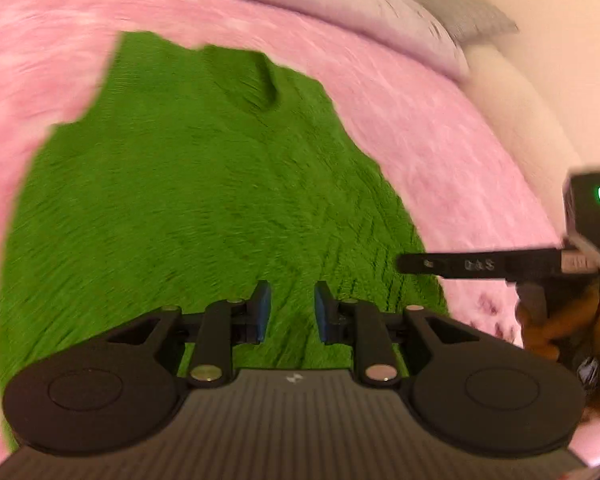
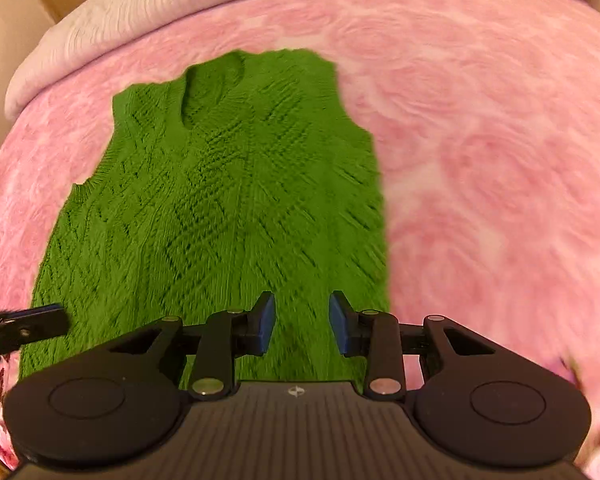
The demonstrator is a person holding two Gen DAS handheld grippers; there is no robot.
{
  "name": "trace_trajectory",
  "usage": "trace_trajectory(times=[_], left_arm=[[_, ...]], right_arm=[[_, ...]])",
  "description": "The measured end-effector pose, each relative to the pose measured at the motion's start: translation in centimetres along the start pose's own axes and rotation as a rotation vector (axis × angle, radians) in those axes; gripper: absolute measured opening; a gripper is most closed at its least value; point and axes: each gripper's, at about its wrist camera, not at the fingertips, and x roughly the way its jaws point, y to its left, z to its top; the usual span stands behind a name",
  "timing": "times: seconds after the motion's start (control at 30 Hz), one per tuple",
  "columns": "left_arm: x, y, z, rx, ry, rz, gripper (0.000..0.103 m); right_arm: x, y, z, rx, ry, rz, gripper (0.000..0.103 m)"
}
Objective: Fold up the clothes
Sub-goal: 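Grasp the sweater hem with both grippers and lift it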
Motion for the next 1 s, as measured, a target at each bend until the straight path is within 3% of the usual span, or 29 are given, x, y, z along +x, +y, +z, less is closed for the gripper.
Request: trace_trajectory(times=[0.07,0.1,0.17,0.23,0.3,0.37,0.4,0.63,0.8,0.87,0.9,0.93,0.97,1.0], left_arm=[[2.1,-0.1,0.2,0.075,0.047,0.123,0.022],[2.4,0.6,0.3,0.081,0.052,0.195,0.018],[1.9,2.9,1.4,0.000,0.041,0.279,0.011],[0.7,5.1,3.2,-0.116,0.014,0.304,0.012],[-0.6,6.7,5.8,-0.180,-0.046,0.260,0.019],[-1.0,7.7,8.4,-0.221,-0.105,0.216,0.034],[-0.6,8.3,9.8,-0.237,-0.122,0.195,0.035],[4.1,14.5,15.8,-0.357,-0.123,0.103,0.042],[7.0,17.2,17.5,-0.419,-0.092,0.037,0.048],[7.8,17.9,17.7,-0.440,-0.088,-0.004,0.046],[8.1,18.2,17.9,-0.446,-0.088,-0.030,0.029],[8.2,18.4,18.1,-0.437,-0.087,-0.069,0.014],[8.2,18.4,18.4,-0.424,-0.091,-0.101,0.006],[7.8,18.2,18.9,-0.399,-0.103,-0.119,0.005]], right_arm=[[1.2,-0.9,0.5,-0.017,0.040,0.000,0.037],[1.7,-1.4,0.6,-0.024,0.062,-0.003,0.036],[1.6,-2.6,1.5,-0.022,0.072,0.017,0.035],[1.0,-3.8,2.9,-0.013,0.060,0.052,0.037],[0.4,-5.0,5.2,-0.015,0.009,0.095,0.046],[0.7,-6.1,7.4,-0.015,-0.026,0.117,0.048],[1.4,-6.6,8.7,0.000,-0.031,0.121,0.048],[7.1,-9.6,16.3,0.162,-0.067,0.229,0.048],[9.7,-10.2,18.3,0.294,-0.072,0.313,0.052],[10.5,-10.6,18.5,0.346,-0.068,0.347,0.053],[10.8,-10.7,18.6,0.371,-0.061,0.361,0.053],[11.1,-10.7,18.7,0.387,-0.056,0.369,0.051],[11.3,-10.5,18.8,0.389,-0.053,0.374,0.038],[11.3,-10.2,19.0,0.381,-0.057,0.381,0.004]])
